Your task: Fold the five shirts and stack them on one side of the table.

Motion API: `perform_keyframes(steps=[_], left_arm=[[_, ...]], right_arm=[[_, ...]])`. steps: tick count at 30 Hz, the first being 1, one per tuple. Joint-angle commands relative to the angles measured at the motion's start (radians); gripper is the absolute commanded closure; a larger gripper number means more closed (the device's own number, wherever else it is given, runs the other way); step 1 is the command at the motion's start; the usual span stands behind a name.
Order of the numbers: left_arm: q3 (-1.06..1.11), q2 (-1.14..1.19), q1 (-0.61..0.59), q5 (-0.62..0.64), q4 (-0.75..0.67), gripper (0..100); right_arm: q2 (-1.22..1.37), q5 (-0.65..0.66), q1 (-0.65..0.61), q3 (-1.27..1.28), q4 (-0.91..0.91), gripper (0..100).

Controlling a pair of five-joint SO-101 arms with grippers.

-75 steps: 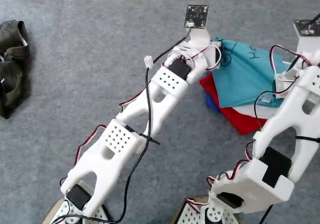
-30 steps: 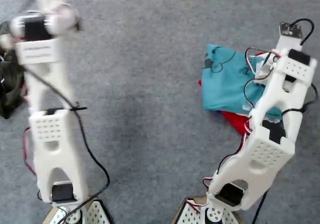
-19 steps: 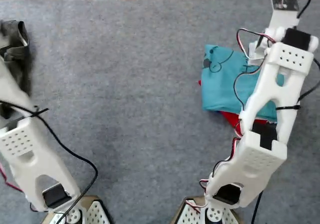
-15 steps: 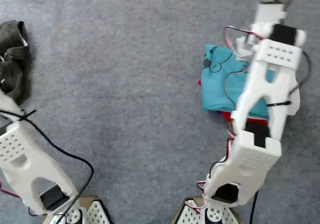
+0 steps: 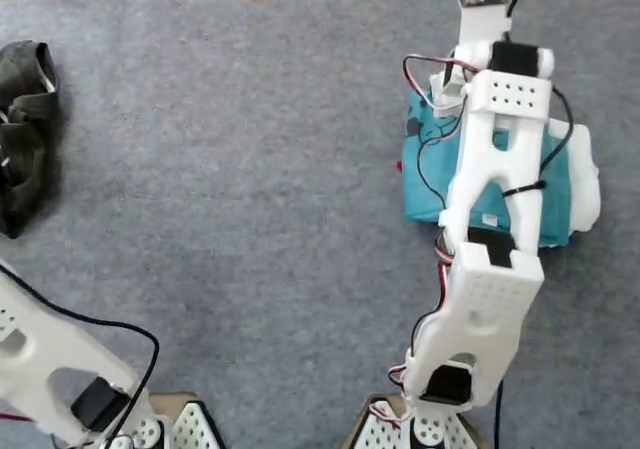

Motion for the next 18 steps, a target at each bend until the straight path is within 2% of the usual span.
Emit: perform_keyframes(steps=[1,6,9,11,14,18], left_arm=[[0.074,-0.052,0.016,0.068,-0.103,82],[0.288,0.005,0.139,0.095,-0.261,80],[0.332,0.075,0.157,0.095,-0.325,81],[0.331,0.110,0.163,0.095,-0.327,85],[0.331,0.118,0.179,0.081,-0.324,98],[0.312,0.054,0.225,0.031,-0.192,97]], right_arm=[[-0.128,0.000,-0.058,-0.165,0.193,98.4],[-0.277,-0.003,-0.097,-0.131,0.207,98.4],[-0.386,-0.006,-0.126,-0.030,0.207,98.4],[-0.464,-0.005,-0.137,0.062,0.206,98.4],[-0.578,-0.002,-0.137,0.202,0.204,98.4],[-0.722,0.002,-0.132,0.372,0.201,98.4]])
